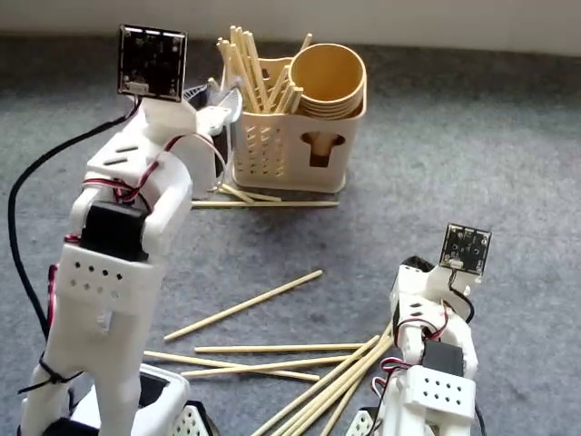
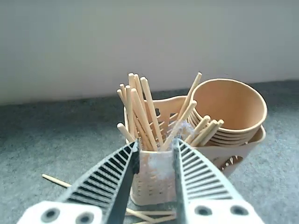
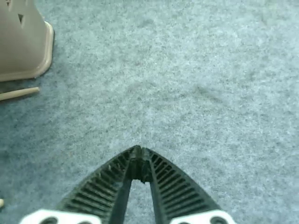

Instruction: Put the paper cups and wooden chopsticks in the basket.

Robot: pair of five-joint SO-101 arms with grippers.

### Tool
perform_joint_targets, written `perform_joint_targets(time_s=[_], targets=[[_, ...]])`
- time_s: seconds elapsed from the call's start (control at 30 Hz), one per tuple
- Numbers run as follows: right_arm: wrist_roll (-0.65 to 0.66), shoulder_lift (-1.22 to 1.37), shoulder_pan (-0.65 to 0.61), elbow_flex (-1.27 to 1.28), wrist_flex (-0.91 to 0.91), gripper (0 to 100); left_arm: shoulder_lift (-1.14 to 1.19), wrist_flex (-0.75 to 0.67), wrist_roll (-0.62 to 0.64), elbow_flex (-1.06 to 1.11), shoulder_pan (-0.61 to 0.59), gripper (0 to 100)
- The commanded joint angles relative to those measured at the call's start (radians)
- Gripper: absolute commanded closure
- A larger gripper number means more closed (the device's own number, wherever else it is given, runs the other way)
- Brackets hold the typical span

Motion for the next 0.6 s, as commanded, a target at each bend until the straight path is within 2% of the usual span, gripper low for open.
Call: perform_joint_targets(time_s=[0.0,0.2,0.57], targets=[[-0.009,-0.012,0.004,-0.012,-0.027,99.2,-0.058,0.091,-0.044,-0.025,0.061,87],[-0.009,-0.012,0.004,-0.012,-0.027,99.2,-0.067,0.170,-0.167,0.042,0.156,87],[-0.009,-0.012,0.005,-0.012,-0.027,99.2,-0.067,0.166,-0.180,0.213,0.199,87]])
